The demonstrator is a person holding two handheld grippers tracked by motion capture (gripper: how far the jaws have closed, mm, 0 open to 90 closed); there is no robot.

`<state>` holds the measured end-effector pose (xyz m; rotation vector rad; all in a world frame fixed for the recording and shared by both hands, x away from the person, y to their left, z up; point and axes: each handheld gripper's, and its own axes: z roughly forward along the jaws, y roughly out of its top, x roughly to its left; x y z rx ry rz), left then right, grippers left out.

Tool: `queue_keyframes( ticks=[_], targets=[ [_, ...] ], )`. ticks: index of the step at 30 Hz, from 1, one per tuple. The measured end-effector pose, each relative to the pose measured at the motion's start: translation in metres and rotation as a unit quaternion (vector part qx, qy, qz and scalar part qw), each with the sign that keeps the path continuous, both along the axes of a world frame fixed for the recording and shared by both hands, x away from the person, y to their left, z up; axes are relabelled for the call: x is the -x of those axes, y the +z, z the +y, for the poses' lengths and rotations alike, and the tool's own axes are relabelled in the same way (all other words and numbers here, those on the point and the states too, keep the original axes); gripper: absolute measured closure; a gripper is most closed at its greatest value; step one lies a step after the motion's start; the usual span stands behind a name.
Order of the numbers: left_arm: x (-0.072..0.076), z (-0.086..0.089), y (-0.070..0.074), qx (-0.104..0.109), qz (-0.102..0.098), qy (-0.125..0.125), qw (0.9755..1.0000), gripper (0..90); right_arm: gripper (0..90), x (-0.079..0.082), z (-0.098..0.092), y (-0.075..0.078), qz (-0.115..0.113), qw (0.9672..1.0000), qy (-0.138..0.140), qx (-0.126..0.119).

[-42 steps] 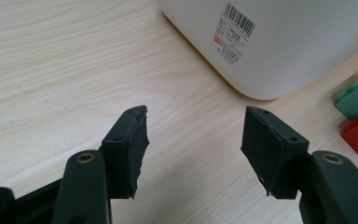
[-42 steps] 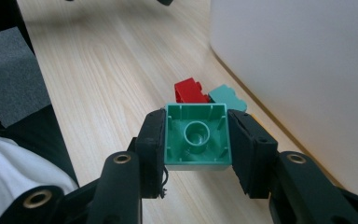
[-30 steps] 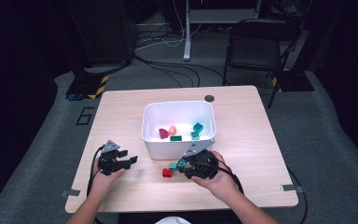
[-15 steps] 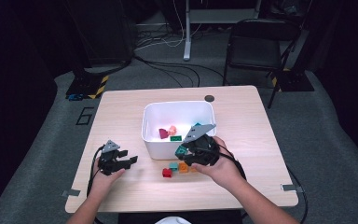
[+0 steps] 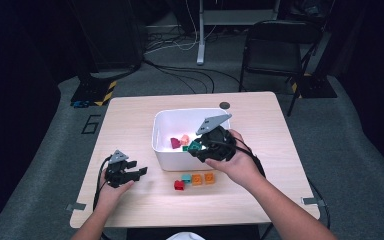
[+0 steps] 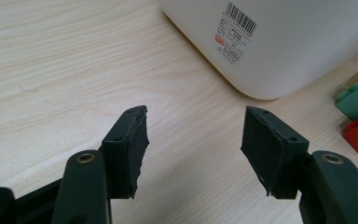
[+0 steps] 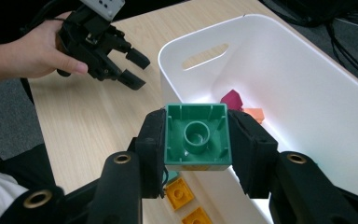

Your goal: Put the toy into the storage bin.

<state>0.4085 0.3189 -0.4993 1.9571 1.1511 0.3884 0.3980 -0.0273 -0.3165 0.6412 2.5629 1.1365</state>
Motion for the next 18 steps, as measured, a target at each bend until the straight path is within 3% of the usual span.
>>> queue_keyframes(
  ticks=[8,18],
  targets=[
    [0.0,0.0,0.0,-0.001,0.0,-0.003,1.0,40.4,58.2,-0.02,0.003,0.012,-0.002,0.9998,-0.017,-0.001],
    [0.0,0.001,0.0,0.0,-0.001,-0.001,1.0,40.4,58.2,-0.056,0.013,0.003,0.015,0.9978,-0.064,0.005]
  ],
)
